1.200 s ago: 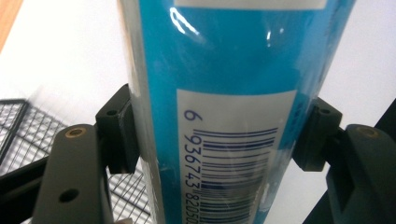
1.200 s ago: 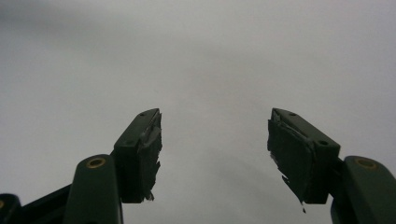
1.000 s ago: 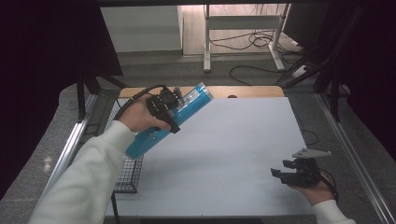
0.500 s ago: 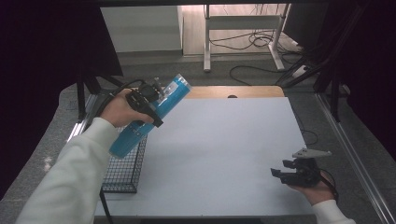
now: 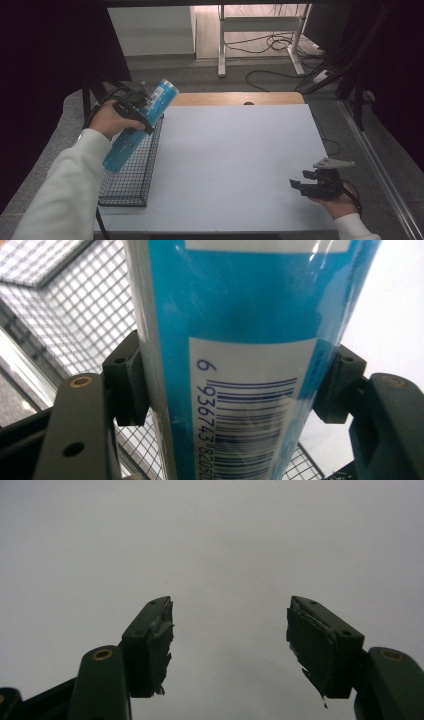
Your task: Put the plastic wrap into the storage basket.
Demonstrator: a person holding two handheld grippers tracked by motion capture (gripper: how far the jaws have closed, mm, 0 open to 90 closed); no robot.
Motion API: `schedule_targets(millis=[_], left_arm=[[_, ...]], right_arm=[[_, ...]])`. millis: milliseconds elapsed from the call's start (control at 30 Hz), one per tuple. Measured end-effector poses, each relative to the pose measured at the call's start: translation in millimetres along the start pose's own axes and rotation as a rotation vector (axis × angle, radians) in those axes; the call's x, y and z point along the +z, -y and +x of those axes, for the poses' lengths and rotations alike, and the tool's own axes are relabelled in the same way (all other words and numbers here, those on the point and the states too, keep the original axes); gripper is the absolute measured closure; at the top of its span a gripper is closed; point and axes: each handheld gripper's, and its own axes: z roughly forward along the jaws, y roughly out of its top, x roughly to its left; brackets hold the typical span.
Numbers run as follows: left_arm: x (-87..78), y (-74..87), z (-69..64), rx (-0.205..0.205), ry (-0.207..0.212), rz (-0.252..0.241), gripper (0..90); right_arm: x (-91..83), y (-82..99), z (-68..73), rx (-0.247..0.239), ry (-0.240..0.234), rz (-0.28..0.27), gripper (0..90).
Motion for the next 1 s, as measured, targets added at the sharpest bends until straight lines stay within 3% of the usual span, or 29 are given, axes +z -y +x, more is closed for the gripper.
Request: schedule_targets(millis=[233,300,400,500,600,767,1000], left_arm=[[16.1,10.5,20.7,-0.078,-0.004,0.024,31.7],[20.1,12.5,22.9,-0.081,-0.010,0.022,31.6],[27.9,14.2,28.0,-0.126,0.026,0.031,31.7],[35.2,14.2,31.7,-0.152,0.030,0.049,31.7],[45.9,14.8,36.9,-0.179,0.038,0.064,31.7],[68.9,17.5,51.2,-0.273,0.053,0.090,31.7],[95.1,25.4,64.6,-0.325,0.070,0.135,31.6]], right_arm=[[-1.3,-2.1,1.5,-0.004,0.001,-0.017,33.3],[-2.2,-2.7,2.2,-0.010,0.003,-0.026,32.4],[-2.3,-3.4,2.2,-0.011,0.007,-0.033,31.9],[-2.2,-3.5,2.5,-0.013,0.007,-0.034,31.8],[-2.3,-3.3,2.3,-0.012,0.007,-0.033,31.7],[-1.6,-2.4,1.9,-0.011,0.009,-0.029,31.7],[0.4,-2.6,2.4,-0.012,0.011,-0.019,31.6]])
